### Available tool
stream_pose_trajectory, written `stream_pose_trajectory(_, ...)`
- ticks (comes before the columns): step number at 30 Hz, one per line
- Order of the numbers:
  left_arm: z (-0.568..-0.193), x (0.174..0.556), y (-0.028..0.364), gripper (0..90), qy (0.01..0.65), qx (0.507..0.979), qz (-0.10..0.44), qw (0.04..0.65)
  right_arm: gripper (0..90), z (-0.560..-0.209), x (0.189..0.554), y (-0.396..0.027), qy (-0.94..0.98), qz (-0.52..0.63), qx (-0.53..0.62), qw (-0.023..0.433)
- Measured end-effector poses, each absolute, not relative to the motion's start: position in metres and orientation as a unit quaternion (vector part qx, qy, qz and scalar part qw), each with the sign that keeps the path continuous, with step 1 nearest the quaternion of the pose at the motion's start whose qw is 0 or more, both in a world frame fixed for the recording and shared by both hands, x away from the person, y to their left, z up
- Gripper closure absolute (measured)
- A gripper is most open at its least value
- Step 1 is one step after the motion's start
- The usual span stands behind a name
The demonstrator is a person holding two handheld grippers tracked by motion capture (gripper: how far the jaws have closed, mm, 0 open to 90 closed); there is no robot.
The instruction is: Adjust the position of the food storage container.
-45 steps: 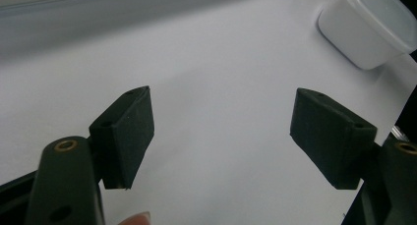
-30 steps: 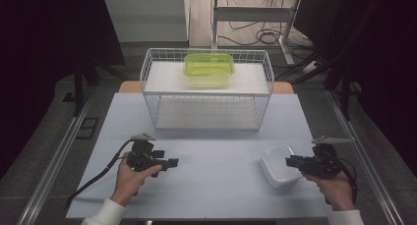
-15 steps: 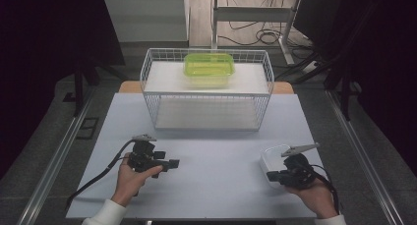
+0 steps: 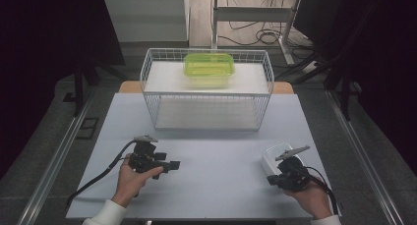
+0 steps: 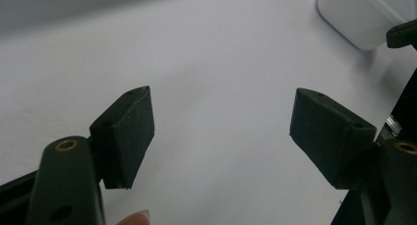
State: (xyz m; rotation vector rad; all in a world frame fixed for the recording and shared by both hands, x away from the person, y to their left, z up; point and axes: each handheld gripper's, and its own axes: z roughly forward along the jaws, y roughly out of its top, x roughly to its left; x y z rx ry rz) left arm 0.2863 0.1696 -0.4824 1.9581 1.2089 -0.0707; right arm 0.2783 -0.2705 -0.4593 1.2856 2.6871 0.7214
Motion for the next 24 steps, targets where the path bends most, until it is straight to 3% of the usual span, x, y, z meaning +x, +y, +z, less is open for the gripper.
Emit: stream_pose_trajectory(24,-0.486,0.287,0.169,24.1,0.477,0.781,-0.036,0.402,88.7,-0.463,0.295,-0.339,0.834,0.224,0.500,0.064)
